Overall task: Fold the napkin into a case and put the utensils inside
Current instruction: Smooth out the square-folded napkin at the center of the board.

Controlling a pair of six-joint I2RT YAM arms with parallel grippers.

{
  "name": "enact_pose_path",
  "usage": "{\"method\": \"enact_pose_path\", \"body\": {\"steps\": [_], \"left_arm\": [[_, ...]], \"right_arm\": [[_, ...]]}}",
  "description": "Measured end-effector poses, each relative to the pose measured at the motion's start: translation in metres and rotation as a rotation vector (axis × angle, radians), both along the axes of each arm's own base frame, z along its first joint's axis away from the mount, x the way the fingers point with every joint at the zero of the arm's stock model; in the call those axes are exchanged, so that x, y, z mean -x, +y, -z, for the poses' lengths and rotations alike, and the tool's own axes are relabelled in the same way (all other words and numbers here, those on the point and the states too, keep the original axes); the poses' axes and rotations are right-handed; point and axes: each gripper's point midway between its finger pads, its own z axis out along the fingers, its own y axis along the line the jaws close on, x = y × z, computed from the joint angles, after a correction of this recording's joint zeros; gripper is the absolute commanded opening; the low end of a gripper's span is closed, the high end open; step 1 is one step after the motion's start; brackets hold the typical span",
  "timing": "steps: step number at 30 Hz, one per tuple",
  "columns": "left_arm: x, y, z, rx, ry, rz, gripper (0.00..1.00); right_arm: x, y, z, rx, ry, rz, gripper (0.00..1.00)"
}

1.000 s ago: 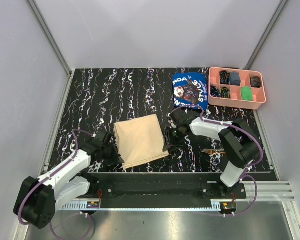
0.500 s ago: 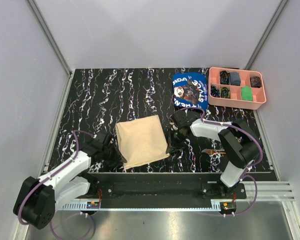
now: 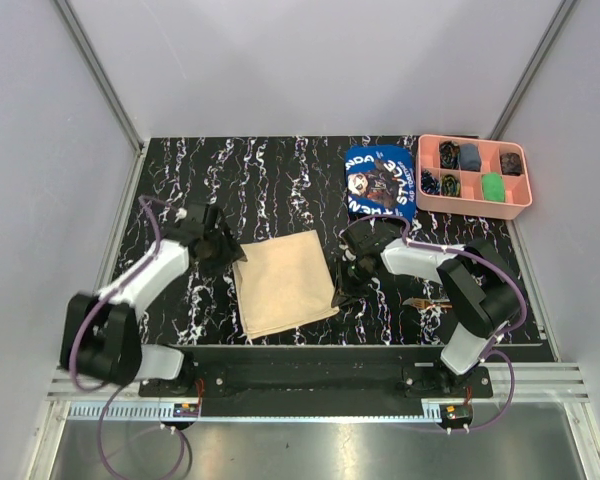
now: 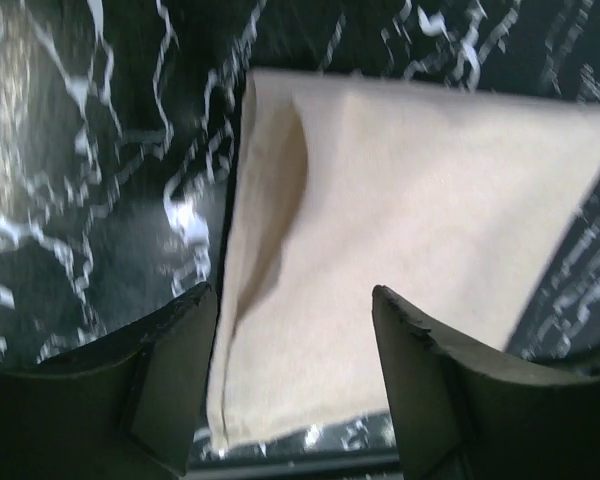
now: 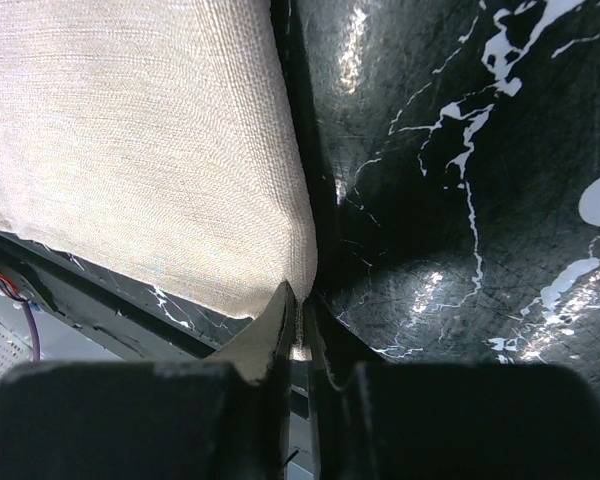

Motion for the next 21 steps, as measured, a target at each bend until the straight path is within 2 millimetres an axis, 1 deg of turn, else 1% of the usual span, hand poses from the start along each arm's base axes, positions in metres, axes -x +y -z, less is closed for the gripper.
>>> {"method": "enact_pose_path", "body": {"steps": [2, 4, 6, 7, 8, 12, 14, 15, 16, 17, 18, 20, 21], "left_arm": [[-0.014, 0.006, 0.016, -0.031, 0.040, 0.009, 0.61], [-0.021, 0.013, 0.031, -0.053, 0.075, 0.016, 0.51], [-0.024, 0.018, 0.040, -0.067, 0.098, 0.018, 0.46], [-0.026, 0.022, 0.043, -0.075, 0.108, 0.019, 0.42], [-0.028, 0.024, 0.046, -0.082, 0.115, 0.020, 0.39], [-0.040, 0.030, 0.053, -0.108, 0.125, 0.022, 0.28], [-0.046, 0.032, 0.059, -0.122, 0.135, 0.020, 0.27], [-0.046, 0.032, 0.064, -0.128, 0.145, 0.021, 0.27], [-0.047, 0.032, 0.064, -0.126, 0.150, 0.022, 0.32], [-0.050, 0.032, 0.063, -0.130, 0.143, 0.021, 0.36], [-0.050, 0.033, 0.062, -0.133, 0.138, 0.024, 0.41], [-0.049, 0.035, 0.059, -0.143, 0.136, 0.028, 0.51], [-0.048, 0.035, 0.055, -0.147, 0.129, 0.031, 0.53]], "right_arm": [[0.000, 0.000, 0.000, -0.004, -0.004, -0.003, 0.14], [0.000, 0.001, 0.000, -0.008, -0.006, -0.006, 0.14], [0.000, 0.001, 0.000, -0.011, -0.007, -0.007, 0.09], [0.000, 0.000, 0.000, -0.012, -0.009, -0.008, 0.06], [0.000, 0.000, 0.000, -0.012, -0.010, -0.007, 0.01], [0.000, 0.000, 0.001, -0.025, -0.012, -0.005, 0.00], [0.000, 0.000, 0.001, -0.032, -0.011, -0.005, 0.00], [0.000, 0.000, 0.001, -0.034, -0.011, -0.005, 0.02], [0.000, 0.001, 0.001, -0.036, -0.012, -0.006, 0.06], [0.000, 0.001, 0.001, -0.036, -0.012, -0.006, 0.11], [0.000, 0.001, 0.001, -0.037, -0.013, -0.006, 0.31], [0.000, 0.001, -0.002, -0.037, -0.009, -0.009, 0.44], [-0.003, 0.002, -0.004, -0.034, -0.019, -0.011, 0.50]]}}
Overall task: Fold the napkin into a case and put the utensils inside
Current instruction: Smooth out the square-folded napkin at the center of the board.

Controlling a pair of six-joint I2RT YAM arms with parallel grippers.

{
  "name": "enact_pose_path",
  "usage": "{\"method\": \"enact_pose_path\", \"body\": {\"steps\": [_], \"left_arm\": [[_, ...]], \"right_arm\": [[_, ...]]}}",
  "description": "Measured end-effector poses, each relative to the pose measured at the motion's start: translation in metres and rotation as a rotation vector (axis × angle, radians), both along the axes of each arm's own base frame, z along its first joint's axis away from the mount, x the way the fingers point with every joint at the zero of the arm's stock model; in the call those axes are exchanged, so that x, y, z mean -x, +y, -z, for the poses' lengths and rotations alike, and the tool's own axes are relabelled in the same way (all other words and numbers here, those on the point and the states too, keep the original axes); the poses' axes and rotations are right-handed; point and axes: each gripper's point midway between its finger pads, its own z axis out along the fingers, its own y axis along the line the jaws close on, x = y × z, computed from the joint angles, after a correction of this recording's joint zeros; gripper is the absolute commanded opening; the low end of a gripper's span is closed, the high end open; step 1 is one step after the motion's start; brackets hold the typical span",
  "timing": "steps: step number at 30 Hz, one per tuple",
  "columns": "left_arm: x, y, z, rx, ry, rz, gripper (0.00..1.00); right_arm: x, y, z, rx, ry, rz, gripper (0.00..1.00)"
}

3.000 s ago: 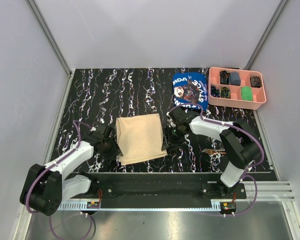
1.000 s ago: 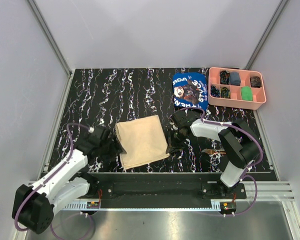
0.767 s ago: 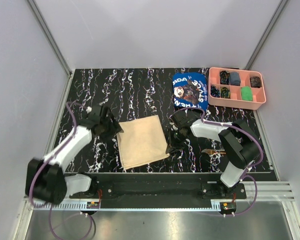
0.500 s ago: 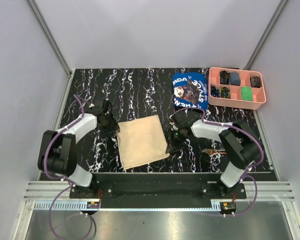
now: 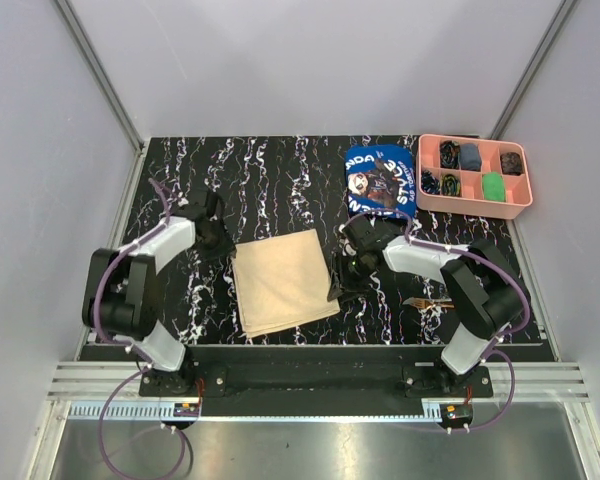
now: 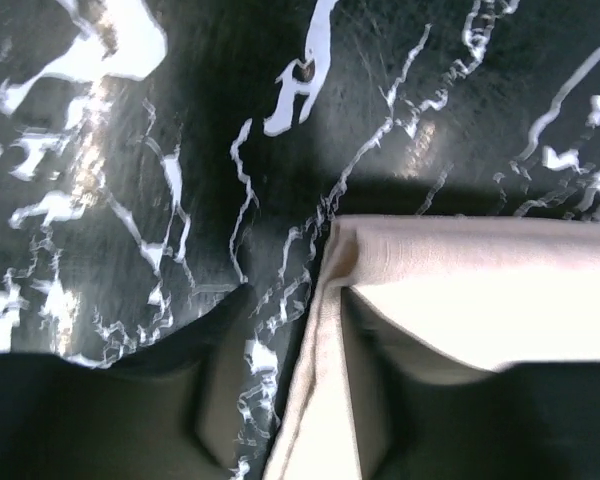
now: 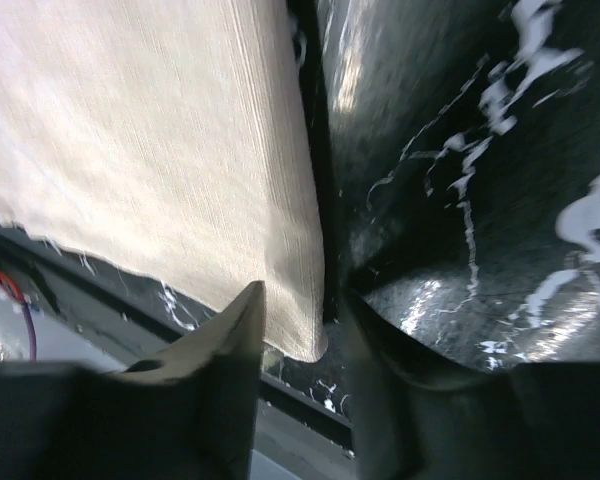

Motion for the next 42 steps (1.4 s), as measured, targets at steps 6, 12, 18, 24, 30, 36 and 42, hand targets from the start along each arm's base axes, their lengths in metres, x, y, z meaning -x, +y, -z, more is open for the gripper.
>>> {"method": "enact_pose_path", "body": {"steps": [6, 12, 18, 24, 30, 36, 42], "left_arm": [[0.002, 0.001, -0.060, 0.022, -0.152, 0.007, 0.51], [-0.010, -0.022, -0.089, 0.153, -0.241, 0.019, 0.18], [-0.023, -0.031, -0.040, 0.177, -0.110, 0.007, 0.14], [-0.025, -0.024, -0.009, 0.137, -0.032, -0.033, 0.13], [-0.028, -0.015, 0.005, 0.093, -0.013, -0.068, 0.13], [-0.027, -0.015, -0.004, 0.096, -0.042, -0.052, 0.38], [-0.028, -0.039, -0.070, 0.198, -0.207, 0.038, 0.33]], "right_arm": [[-0.050, 0.002, -0.034, 0.017, -0.129, 0.021, 0.77], [-0.136, 0.032, -0.082, -0.073, -0.288, 0.040, 0.51], [-0.178, 0.066, -0.067, -0.162, -0.284, 0.034, 0.19], [-0.195, 0.062, -0.027, -0.181, -0.213, 0.055, 0.15], [-0.213, 0.039, -0.003, -0.171, -0.200, 0.090, 0.15], [-0.228, 0.030, -0.007, -0.165, -0.235, 0.081, 0.24], [-0.204, 0.017, -0.037, -0.116, -0.240, 0.088, 0.47]]}}
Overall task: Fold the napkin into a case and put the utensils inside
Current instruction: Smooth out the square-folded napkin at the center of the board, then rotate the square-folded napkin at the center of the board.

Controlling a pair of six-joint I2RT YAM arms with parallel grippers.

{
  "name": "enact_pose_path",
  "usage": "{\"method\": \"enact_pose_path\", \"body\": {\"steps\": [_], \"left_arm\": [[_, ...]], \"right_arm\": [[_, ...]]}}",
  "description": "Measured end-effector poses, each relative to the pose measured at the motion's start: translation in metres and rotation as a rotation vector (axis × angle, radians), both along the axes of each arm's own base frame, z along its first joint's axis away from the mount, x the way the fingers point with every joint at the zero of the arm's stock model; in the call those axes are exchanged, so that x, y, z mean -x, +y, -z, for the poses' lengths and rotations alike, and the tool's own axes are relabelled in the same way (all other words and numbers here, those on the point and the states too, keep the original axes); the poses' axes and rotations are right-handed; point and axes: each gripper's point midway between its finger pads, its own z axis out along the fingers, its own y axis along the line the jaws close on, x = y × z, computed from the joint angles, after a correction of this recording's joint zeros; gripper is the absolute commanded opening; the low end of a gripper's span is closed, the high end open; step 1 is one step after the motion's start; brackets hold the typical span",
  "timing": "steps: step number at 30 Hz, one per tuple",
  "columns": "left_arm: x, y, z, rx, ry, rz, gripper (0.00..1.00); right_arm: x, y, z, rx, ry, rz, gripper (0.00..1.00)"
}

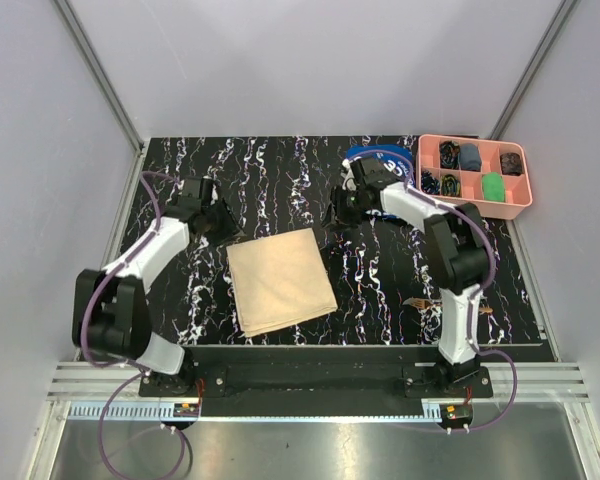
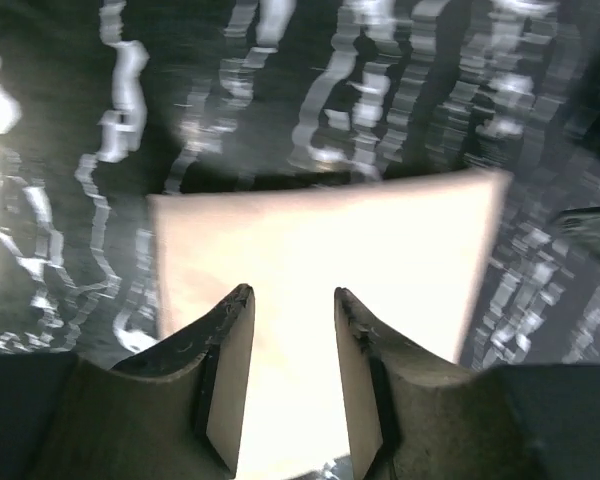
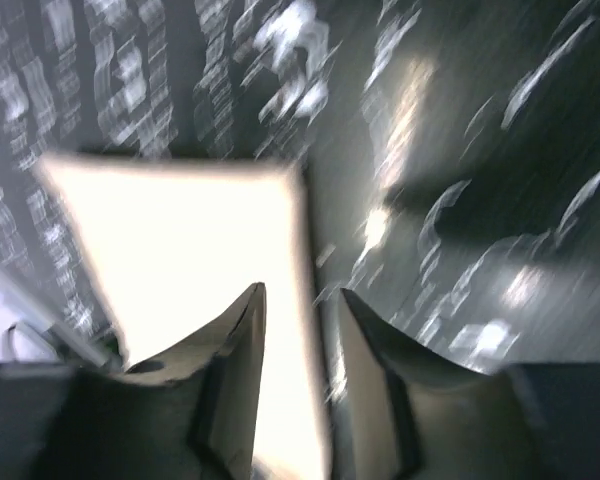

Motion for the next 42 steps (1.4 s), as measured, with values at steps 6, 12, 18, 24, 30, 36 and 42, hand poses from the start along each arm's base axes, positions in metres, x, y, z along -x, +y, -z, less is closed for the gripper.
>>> {"method": "enact_pose_path", "body": {"steps": [6, 12, 18, 24, 30, 36, 42], "left_arm": [[0.039, -0.052, -0.014, 0.060, -0.049, 0.152, 0.21], [0.133, -0.076, 0.045, 0.037, 0.144, 0.272, 0.21], [0.201, -0.053, 0.080, 0.028, 0.239, 0.248, 0.20], [0.206, -0.061, 0.080, 0.081, 0.221, 0.234, 0.22], [0.213, -0.088, 0.071, 0.085, 0.215, 0.348, 0.34], [0.176, -0.123, 0.006, 0.091, 0.086, 0.430, 0.47], [0.088, -0.109, -0.041, 0.060, -0.077, 0.296, 0.29]], "right_arm": [[0.072, 0.030, -0.043, -0.120, 0.011, -0.095, 0.45], [0.141, 0.041, -0.003, -0.154, 0.168, -0.154, 0.41], [0.169, 0.016, 0.031, -0.105, 0.270, -0.113, 0.41], [0.150, 0.017, 0.032, -0.088, 0.222, -0.121, 0.41], [0.091, 0.031, 0.030, -0.023, 0.113, -0.138, 0.45], [0.033, 0.020, 0.012, 0.125, -0.030, -0.102, 0.65], [0.050, 0.013, -0.013, 0.161, -0.033, -0.089, 0.63]]}}
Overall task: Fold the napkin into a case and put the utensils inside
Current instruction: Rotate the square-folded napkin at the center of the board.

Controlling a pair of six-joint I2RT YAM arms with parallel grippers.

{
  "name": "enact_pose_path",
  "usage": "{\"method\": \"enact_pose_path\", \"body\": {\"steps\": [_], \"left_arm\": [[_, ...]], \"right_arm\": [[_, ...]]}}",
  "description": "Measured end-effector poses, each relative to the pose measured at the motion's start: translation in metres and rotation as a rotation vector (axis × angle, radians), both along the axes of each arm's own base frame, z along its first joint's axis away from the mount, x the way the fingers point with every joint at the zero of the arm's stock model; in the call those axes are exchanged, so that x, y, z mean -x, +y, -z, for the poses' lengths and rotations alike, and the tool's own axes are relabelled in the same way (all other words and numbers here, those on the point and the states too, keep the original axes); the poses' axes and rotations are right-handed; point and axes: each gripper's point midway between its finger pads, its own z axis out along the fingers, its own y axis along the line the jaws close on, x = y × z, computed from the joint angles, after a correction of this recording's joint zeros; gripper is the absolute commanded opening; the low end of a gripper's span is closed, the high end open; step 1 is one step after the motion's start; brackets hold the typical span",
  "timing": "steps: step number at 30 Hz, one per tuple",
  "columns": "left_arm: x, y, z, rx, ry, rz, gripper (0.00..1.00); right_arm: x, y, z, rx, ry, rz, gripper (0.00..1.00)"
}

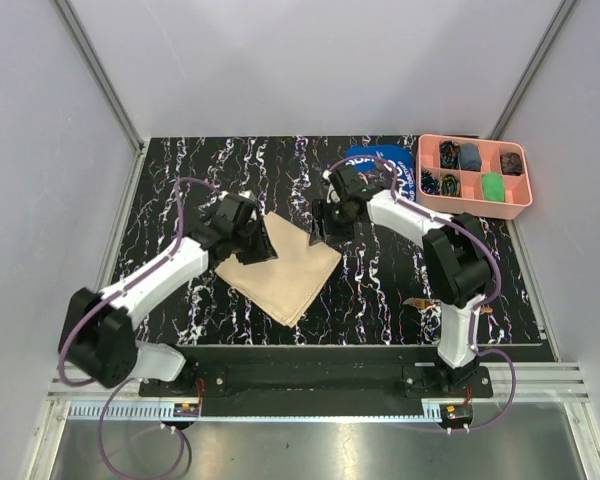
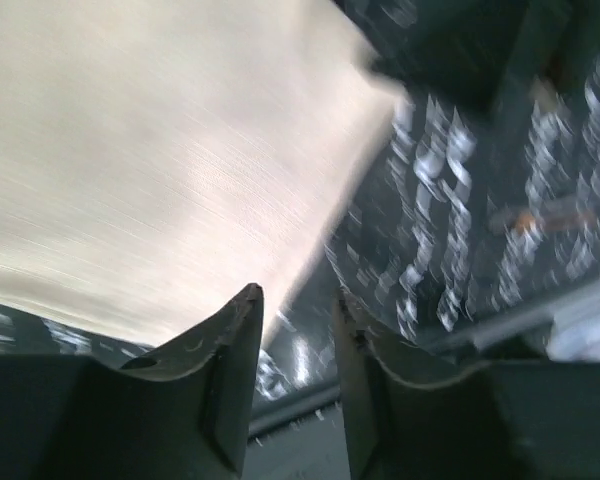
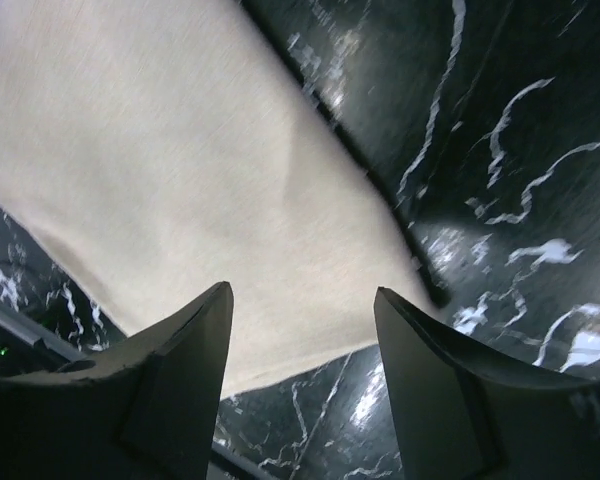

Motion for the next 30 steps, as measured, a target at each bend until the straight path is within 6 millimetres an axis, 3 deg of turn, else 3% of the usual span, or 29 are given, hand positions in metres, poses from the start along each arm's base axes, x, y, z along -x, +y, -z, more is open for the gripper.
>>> {"method": "enact_pose_path", "body": {"steps": [3, 7, 12, 14, 16, 20, 23, 24, 26, 27, 30], "left_arm": [[-0.020, 0.034, 0.038, -0.137, 0.060, -0.069, 0.24], [-0.017, 0.053, 0.075, -0.269, 0.134, -0.070, 0.20], [0.004, 0.068, 0.110, -0.345, 0.192, -0.063, 0.19], [0.017, 0.068, 0.122, -0.370, 0.209, -0.049, 0.19], [0.021, 0.056, 0.121, -0.365, 0.182, -0.030, 0.19], [0.042, 0.014, 0.122, -0.322, 0.142, 0.055, 0.19], [0.068, -0.021, 0.119, -0.268, 0.136, 0.145, 0.23], [0.076, -0.029, 0.118, -0.254, 0.144, 0.171, 0.29], [0.090, -0.037, 0.116, -0.236, 0.163, 0.207, 0.34], [0.092, -0.035, 0.103, -0.229, 0.164, 0.201, 0.43], [0.082, -0.036, 0.080, -0.199, 0.126, 0.183, 0.45]], "right_arm": [[0.022, 0.008, -0.002, -0.019, 0.017, -0.006, 0.54], [0.040, 0.006, 0.017, -0.005, 0.049, -0.006, 0.42], [0.028, -0.002, 0.046, 0.052, 0.038, -0.006, 0.39], [0.013, -0.002, 0.045, 0.064, -0.009, -0.014, 0.39], [0.000, 0.000, 0.044, 0.071, -0.045, -0.026, 0.40], [-0.032, 0.004, 0.043, 0.090, -0.127, -0.047, 0.44], [-0.048, 0.007, 0.040, 0.090, -0.152, -0.057, 0.57], [-0.050, 0.007, 0.038, 0.092, -0.153, -0.059, 0.67], [-0.047, 0.005, 0.034, 0.104, -0.136, -0.054, 0.78], [-0.038, -0.002, 0.026, 0.120, -0.103, -0.034, 0.84], [-0.022, -0.012, 0.018, 0.110, -0.084, 0.031, 0.80]]}}
